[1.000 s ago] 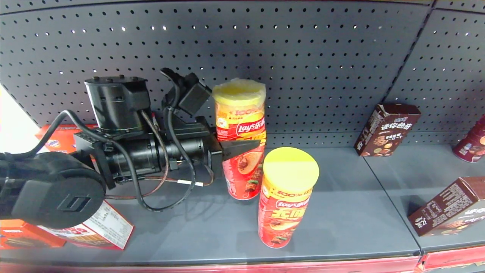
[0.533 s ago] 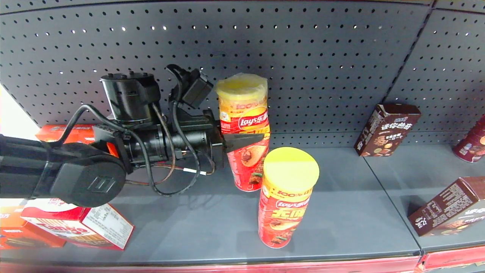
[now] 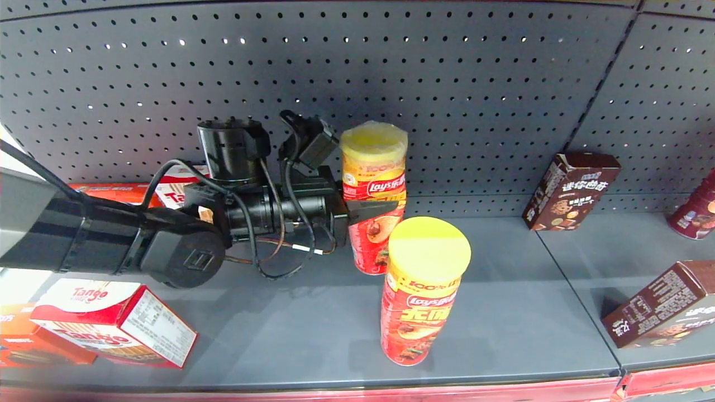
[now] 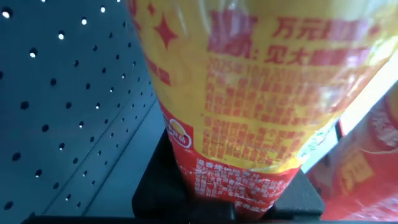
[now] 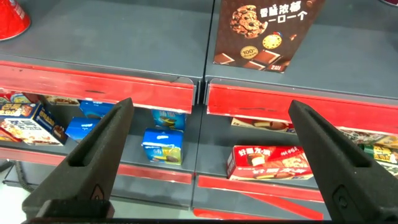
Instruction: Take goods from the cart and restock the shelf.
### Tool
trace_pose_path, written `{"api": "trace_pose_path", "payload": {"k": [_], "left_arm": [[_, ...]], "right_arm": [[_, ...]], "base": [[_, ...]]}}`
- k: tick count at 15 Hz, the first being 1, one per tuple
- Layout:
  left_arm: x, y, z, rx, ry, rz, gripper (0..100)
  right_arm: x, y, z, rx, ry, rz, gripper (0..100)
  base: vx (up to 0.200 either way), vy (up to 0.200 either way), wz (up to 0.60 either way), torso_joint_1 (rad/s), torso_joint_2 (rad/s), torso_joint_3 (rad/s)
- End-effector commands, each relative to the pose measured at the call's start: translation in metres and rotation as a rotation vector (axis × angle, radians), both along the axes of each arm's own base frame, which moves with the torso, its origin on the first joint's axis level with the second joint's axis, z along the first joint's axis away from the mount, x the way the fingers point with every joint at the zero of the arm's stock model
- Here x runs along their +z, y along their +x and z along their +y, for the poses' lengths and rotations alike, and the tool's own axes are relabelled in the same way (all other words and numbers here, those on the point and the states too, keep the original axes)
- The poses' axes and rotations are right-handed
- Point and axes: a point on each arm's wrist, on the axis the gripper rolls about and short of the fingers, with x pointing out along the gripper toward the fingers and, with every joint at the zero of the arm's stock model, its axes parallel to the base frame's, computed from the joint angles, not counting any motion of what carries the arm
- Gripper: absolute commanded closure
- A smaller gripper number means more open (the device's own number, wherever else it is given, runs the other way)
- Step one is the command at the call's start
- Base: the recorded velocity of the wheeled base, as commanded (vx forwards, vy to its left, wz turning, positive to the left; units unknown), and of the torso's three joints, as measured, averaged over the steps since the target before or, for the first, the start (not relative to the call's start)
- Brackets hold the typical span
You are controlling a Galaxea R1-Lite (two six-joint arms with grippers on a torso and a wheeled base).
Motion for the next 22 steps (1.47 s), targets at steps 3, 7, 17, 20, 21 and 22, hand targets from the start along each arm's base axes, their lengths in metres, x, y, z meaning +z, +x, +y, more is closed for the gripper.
{"api": "trace_pose_path", "payload": {"k": [3,7,17,20,21,22], "left_arm": [[0.013,0.014,-0.005,0.002,0.013,0.021,100],[0.012,0.025,-0.008,-0.004,0.078,0.009,100],[-0.022,0.034,-0.011,-0.007,0.119,0.074,100],[-0.020,0.037,-0.013,-0.006,0.112,0.062,100],[-0.019,0.040,-0.013,-0.003,0.104,0.051,100],[-0.021,0.042,-0.014,-0.003,0.103,0.048,100]], "right_arm": [[0.000,0.000,0.000,0.003,0.000,0.004,0],[0.000,0.000,0.000,0.003,0.000,0.004,0],[0.000,0.000,0.000,0.003,0.000,0.004,0],[0.000,0.000,0.000,0.003,0.000,0.004,0],[0.000,0.000,0.000,0.003,0.000,0.004,0],[0.000,0.000,0.000,0.003,0.000,0.004,0]], "base": [[0.000,0.000,0.00,0.000,0.00,0.000],[0.000,0.000,0.00,0.000,0.00,0.000],[0.000,0.000,0.00,0.000,0.00,0.000],[0.000,0.000,0.00,0.000,0.00,0.000],[0.000,0.000,0.00,0.000,0.00,0.000],[0.000,0.000,0.00,0.000,0.00,0.000]]}}
